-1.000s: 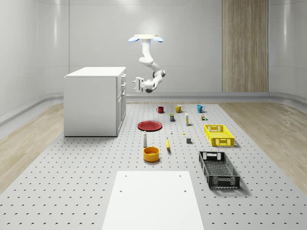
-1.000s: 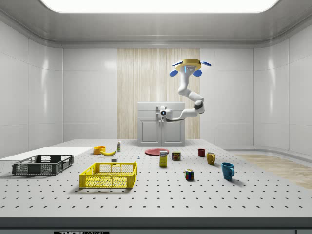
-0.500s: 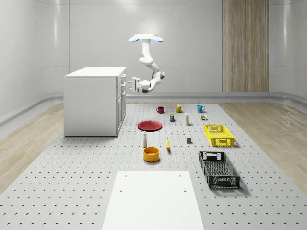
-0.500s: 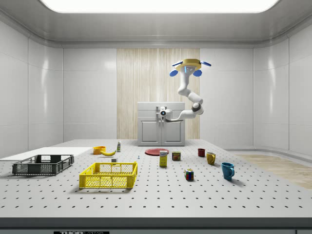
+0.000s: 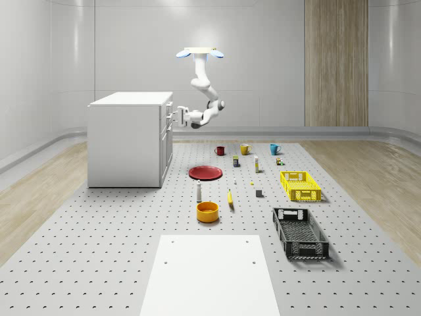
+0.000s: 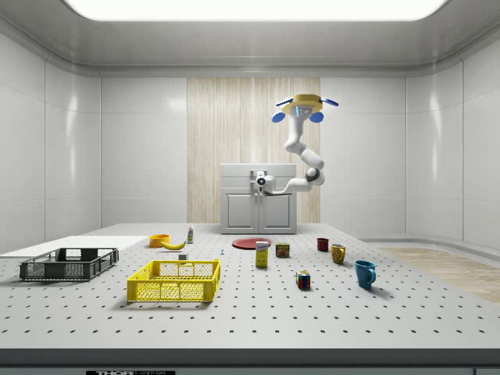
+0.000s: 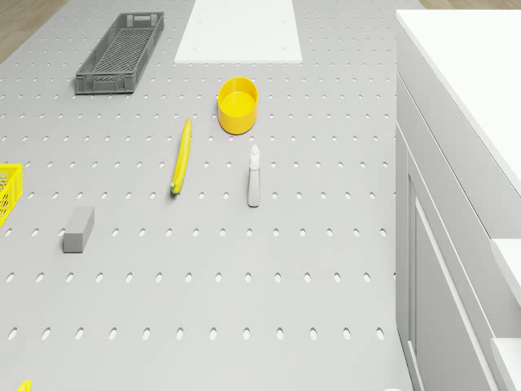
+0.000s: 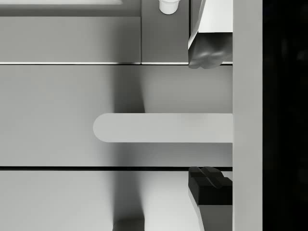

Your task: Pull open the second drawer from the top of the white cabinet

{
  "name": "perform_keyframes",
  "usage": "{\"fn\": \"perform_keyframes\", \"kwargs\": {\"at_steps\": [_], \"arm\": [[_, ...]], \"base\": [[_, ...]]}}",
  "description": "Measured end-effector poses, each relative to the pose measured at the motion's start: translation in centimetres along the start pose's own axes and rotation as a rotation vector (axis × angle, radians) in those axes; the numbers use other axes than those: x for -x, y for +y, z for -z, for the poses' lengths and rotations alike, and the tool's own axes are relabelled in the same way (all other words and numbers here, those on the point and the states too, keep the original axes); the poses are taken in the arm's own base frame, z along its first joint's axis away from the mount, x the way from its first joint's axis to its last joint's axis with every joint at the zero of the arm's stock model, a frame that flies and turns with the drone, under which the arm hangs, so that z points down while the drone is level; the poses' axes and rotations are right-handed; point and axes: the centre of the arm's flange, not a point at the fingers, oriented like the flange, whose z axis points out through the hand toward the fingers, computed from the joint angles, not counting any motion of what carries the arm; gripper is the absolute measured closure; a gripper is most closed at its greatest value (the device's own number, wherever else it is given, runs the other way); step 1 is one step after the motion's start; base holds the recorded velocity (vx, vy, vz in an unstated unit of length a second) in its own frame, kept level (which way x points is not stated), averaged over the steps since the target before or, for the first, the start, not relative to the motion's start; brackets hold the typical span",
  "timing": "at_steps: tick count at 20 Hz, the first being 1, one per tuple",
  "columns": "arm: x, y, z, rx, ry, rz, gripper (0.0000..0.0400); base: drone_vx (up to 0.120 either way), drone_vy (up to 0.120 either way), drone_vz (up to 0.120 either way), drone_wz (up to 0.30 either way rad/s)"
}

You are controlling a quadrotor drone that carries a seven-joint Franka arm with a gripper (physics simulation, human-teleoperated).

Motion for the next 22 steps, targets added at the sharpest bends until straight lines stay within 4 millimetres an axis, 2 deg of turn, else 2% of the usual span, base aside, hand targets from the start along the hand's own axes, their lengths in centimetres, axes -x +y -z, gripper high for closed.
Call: {"fn": "perform_keyframes", "kwargs": {"at_steps": [12, 22], "arm": [[-0.5, 0.4, -1.6, 0.000, 0.000, 0.000, 0.0100], [-0.4, 0.3, -2.0, 0.000, 0.000, 0.000, 0.0100]], "base": [[0.000, 0.000, 0.000, 0.000], [0.000, 0.000, 0.000, 0.000]]}}
